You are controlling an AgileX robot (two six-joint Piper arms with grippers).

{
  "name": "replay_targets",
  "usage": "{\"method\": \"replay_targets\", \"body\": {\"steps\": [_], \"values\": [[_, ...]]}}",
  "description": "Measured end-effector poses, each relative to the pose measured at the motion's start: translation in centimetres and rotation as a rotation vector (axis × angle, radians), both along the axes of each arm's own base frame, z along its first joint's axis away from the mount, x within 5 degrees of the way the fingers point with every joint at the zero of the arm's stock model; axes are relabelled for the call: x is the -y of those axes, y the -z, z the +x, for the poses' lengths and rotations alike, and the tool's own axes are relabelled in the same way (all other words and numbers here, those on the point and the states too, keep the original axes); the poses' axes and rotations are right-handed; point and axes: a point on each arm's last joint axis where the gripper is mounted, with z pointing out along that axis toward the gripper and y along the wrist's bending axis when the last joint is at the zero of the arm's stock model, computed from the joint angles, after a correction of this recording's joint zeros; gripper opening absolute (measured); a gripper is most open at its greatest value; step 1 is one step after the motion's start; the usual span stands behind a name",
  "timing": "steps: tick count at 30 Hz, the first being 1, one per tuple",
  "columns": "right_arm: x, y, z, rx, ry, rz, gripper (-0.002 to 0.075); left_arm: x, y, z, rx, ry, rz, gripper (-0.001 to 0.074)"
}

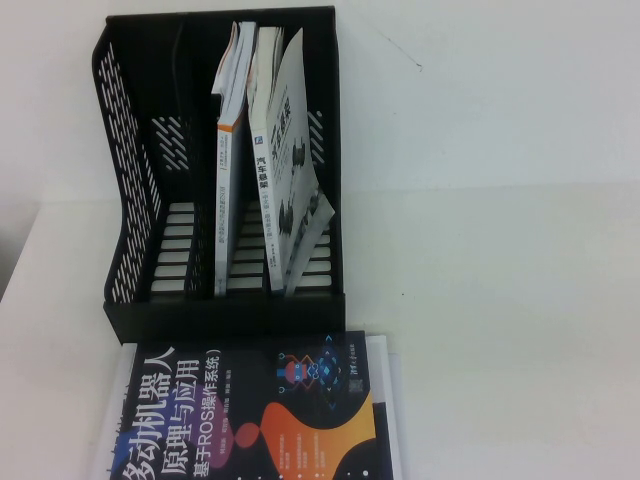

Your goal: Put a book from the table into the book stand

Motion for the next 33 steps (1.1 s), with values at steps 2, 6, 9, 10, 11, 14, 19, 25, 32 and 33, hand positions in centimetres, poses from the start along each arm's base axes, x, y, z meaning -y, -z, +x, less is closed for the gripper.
{"method": "replay_targets", "body": {"steps": [2,6,9,10,11,14,19,25,32,33], "values": [[-0.1,-1.1,1.0,-0.116,-0.001,-0.007,0.0005,0.0,-1.5,0.8,-0.030,0.003,0.003,-0.0004],[-0.3,-3.0,3.5,-0.221,-0.004,-0.004,0.0005,-0.2,-2.9,3.1,-0.027,-0.014,0.032,-0.0004],[-0.5,-3.4,5.5,-0.208,-0.006,0.006,0.0005,-0.3,-2.6,5.0,-0.094,-0.013,0.026,-0.0004],[-0.6,-3.4,6.2,-0.215,-0.012,0.025,0.0005,-0.3,-2.6,5.8,-0.133,-0.008,0.019,-0.0004],[-0.8,-3.2,6.8,-0.236,-0.019,0.036,0.0005,-0.2,-2.4,6.5,-0.191,0.001,0.010,-0.0004],[-1.4,-2.6,8.8,-0.343,-0.076,0.014,0.0005,0.0,-1.9,8.7,-0.380,0.030,-0.002,-0.0004],[-3.2,-1.0,13.1,-0.580,-0.269,0.007,0.0005,0.1,-1.1,12.2,-0.616,0.064,-0.006,-0.0004],[-7.7,2.3,18.5,-0.754,-0.505,0.037,0.0005,0.2,1.0,15.1,-0.720,0.073,-0.058,-0.0004],[-16.4,8.0,20.2,-0.904,-0.711,-0.062,0.0005,0.3,2.3,16.1,-0.788,0.087,-0.055,-0.0004],[-17.1,8.9,20.4,-0.930,-0.721,-0.069,0.0005,0.3,2.4,16.1,-0.795,0.090,-0.053,-0.0004]]}}
